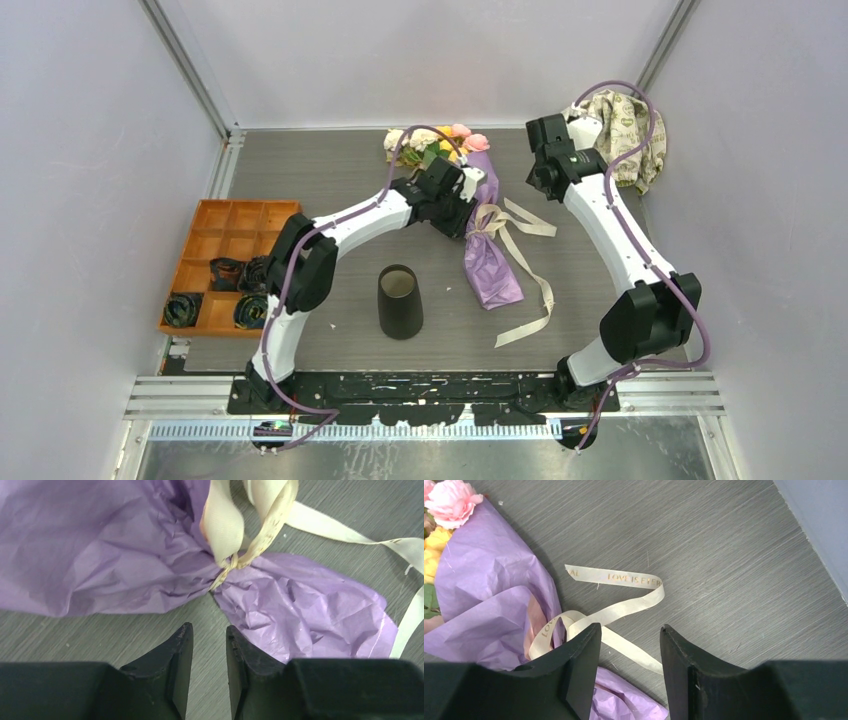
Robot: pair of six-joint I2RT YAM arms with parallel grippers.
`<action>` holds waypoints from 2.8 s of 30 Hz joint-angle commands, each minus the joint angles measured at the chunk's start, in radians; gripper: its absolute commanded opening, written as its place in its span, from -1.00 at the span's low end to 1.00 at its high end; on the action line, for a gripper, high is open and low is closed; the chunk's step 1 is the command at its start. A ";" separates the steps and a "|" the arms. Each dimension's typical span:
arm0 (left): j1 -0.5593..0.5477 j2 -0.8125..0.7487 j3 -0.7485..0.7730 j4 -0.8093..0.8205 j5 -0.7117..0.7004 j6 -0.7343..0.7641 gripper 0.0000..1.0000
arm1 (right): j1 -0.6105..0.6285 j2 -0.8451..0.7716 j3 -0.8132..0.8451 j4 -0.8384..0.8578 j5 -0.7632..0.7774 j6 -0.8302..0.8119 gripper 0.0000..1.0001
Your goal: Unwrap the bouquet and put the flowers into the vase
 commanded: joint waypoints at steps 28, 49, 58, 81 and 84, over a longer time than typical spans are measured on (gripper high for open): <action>0.002 0.120 0.062 0.205 0.053 -0.064 -0.33 | 0.004 -0.043 -0.184 0.152 -0.231 0.054 0.03; 0.003 0.151 0.072 0.214 0.064 -0.080 -0.36 | 0.046 0.096 -0.446 0.349 -0.630 0.131 -0.09; 0.003 0.173 0.108 0.211 0.079 -0.098 -0.36 | 0.047 0.193 -0.475 0.404 -0.689 0.150 -0.91; 0.003 0.164 0.060 0.304 -0.038 -0.206 -0.95 | 0.048 0.187 -0.536 0.463 -0.781 0.180 -0.99; 0.005 0.104 -0.006 0.342 -0.058 -0.206 -0.98 | 0.048 0.181 -0.535 0.458 -0.773 0.180 -0.98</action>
